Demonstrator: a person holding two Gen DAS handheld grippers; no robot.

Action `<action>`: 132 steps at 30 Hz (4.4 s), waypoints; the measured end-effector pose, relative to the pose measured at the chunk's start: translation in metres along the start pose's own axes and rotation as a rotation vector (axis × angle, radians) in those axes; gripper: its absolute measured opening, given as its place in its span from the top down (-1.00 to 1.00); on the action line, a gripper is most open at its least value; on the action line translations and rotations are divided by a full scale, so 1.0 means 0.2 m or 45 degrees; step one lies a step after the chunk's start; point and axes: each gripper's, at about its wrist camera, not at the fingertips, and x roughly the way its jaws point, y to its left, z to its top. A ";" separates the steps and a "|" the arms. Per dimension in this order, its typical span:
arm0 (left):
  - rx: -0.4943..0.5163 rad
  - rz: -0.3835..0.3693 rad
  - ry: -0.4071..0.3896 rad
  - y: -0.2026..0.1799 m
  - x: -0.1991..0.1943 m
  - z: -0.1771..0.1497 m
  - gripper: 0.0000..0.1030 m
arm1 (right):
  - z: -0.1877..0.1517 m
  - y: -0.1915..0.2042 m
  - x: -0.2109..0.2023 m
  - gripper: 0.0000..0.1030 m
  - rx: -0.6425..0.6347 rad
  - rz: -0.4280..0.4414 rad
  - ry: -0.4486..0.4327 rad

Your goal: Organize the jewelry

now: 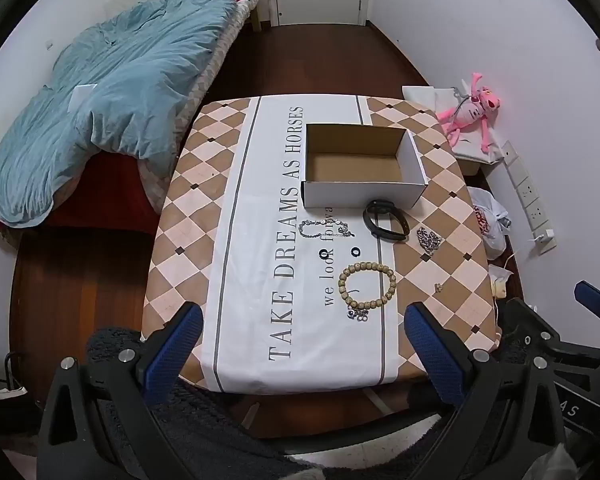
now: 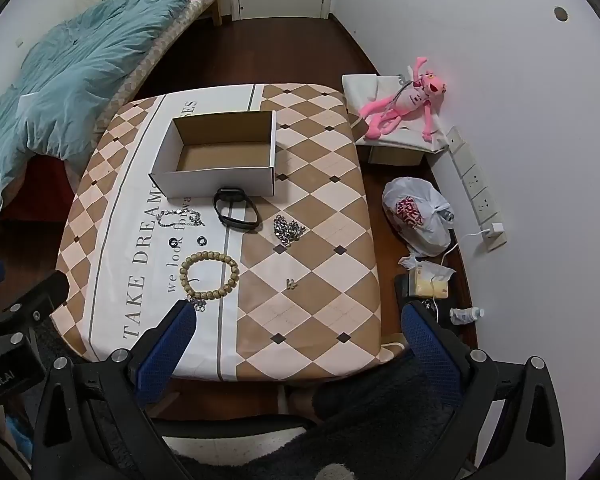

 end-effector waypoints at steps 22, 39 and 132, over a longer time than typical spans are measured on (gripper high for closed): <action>-0.001 0.001 -0.025 0.00 -0.01 0.02 -1.00 | 0.01 -0.01 -0.04 -1.00 0.005 -0.005 -0.023; 0.004 0.009 -0.037 -0.03 -0.03 0.04 -1.00 | 0.02 -0.02 -0.04 -1.00 0.018 -0.008 -0.030; 0.115 -0.074 0.372 -0.24 1.00 0.08 -0.42 | 0.12 -0.17 0.90 -1.00 0.115 -0.094 0.317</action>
